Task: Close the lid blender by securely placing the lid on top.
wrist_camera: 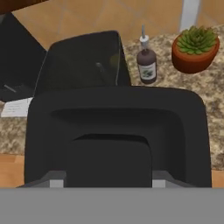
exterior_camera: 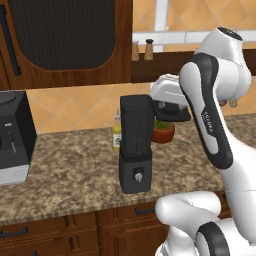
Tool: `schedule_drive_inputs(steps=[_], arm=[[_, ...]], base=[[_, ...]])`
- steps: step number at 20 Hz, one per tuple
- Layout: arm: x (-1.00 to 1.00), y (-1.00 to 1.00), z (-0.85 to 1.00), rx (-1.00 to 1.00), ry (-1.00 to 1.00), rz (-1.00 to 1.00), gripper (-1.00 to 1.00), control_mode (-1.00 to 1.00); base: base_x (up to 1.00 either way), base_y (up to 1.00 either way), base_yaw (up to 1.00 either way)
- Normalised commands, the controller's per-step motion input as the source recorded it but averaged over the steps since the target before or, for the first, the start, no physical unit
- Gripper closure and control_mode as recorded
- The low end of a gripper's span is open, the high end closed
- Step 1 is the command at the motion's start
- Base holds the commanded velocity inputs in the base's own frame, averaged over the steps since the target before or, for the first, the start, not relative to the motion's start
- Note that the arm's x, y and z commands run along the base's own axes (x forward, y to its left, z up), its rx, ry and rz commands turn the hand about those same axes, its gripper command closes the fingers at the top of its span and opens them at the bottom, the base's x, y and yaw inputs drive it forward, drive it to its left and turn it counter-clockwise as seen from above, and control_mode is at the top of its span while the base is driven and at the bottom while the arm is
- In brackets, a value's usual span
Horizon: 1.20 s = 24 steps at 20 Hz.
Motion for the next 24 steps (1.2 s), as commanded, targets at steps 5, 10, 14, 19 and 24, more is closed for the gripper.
schedule_drive_inputs(steps=[5, 10, 14, 19, 24], arm=[[0.46, 0.42, 0.01, 0.00, 0.00, -0.04, 1.00, -1.00], [0.61, 0.39, 0.00, 0.00, 0.03, -0.08, 1.00, -1.00], [0.45, 0.25, 0.00, -0.01, 0.15, -0.09, 1.00, -1.00], [0.35, 0.03, 0.00, 0.00, 0.22, -0.07, 1.00, -1.00], [0.37, 0.00, -0.02, -0.03, 0.13, 0.00, 1.00, -1.00]], base=[[0.00, 0.00, 0.00], [0.00, 0.00, 0.00], [0.00, 0.00, 0.00], [0.00, 0.00, 0.00], [0.00, 0.00, 0.00]])
